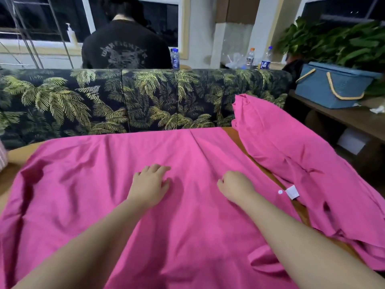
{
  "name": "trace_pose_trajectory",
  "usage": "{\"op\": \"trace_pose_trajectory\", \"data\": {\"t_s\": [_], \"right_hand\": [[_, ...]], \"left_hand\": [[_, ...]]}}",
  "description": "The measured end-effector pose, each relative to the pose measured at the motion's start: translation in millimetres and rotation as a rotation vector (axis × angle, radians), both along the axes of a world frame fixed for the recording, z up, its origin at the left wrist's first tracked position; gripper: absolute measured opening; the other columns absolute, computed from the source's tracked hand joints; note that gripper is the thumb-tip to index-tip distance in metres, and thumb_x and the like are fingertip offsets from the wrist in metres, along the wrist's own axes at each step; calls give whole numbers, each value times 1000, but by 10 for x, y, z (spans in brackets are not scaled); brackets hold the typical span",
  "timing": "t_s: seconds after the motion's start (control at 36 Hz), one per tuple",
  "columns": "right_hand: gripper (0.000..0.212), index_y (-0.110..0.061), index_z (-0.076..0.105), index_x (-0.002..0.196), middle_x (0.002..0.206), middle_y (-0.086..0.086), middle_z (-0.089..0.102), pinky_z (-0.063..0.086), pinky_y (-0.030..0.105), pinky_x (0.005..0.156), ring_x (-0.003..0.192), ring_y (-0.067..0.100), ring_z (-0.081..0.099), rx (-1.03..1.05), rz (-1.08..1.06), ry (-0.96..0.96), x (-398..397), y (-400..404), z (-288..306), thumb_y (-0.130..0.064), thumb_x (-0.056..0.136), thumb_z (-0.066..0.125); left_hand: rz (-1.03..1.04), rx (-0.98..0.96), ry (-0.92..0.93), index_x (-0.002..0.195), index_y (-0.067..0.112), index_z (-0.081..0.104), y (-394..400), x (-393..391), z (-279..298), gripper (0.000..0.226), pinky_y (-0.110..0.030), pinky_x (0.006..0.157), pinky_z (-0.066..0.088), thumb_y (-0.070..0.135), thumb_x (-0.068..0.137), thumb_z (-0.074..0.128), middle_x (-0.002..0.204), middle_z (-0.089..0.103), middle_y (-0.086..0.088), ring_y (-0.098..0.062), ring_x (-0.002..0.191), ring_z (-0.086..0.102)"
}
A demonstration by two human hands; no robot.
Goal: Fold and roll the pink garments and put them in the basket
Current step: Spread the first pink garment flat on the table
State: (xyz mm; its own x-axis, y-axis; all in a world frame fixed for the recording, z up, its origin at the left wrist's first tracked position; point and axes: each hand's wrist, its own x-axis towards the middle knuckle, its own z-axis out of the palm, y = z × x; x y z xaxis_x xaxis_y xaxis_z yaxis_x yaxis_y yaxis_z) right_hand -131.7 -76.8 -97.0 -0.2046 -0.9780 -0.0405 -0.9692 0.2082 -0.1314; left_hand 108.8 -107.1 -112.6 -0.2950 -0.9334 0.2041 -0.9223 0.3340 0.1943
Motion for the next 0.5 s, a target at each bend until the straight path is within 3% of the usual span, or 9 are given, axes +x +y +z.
{"op": "trace_pose_trajectory", "data": {"t_s": [0.08,0.22,0.36,0.5], "right_hand": [[35,-5,65,105,109,15,66,44,31,75,103,31,60,-12,6,79,-15,-215,69,-32,95,45],[34,-8,66,108,117,13,54,42,38,96,115,30,45,-206,70,22,-29,-757,39,-28,95,43],[40,-11,46,135,141,8,42,33,41,108,133,27,33,-283,110,-36,-153,-1438,-146,-22,96,44],[55,-21,21,152,160,1,15,11,43,120,148,21,5,-167,104,-5,-199,-1960,-309,-30,100,37]], "left_hand": [[69,51,23,141,31,39,-361,-157,-17,46,-46,105,30,46,98,37,149,36,2,-24,135,36],[103,87,20,145,31,30,-865,-286,-76,50,-54,114,17,48,98,33,158,18,-2,-21,146,14],[117,142,-29,151,41,9,-1219,-296,-171,58,-58,115,-1,54,98,27,162,-4,3,-23,148,-9],[132,206,-128,147,52,-1,-1318,-264,-325,63,-61,114,2,70,90,17,162,-2,6,-31,148,-6]]}}
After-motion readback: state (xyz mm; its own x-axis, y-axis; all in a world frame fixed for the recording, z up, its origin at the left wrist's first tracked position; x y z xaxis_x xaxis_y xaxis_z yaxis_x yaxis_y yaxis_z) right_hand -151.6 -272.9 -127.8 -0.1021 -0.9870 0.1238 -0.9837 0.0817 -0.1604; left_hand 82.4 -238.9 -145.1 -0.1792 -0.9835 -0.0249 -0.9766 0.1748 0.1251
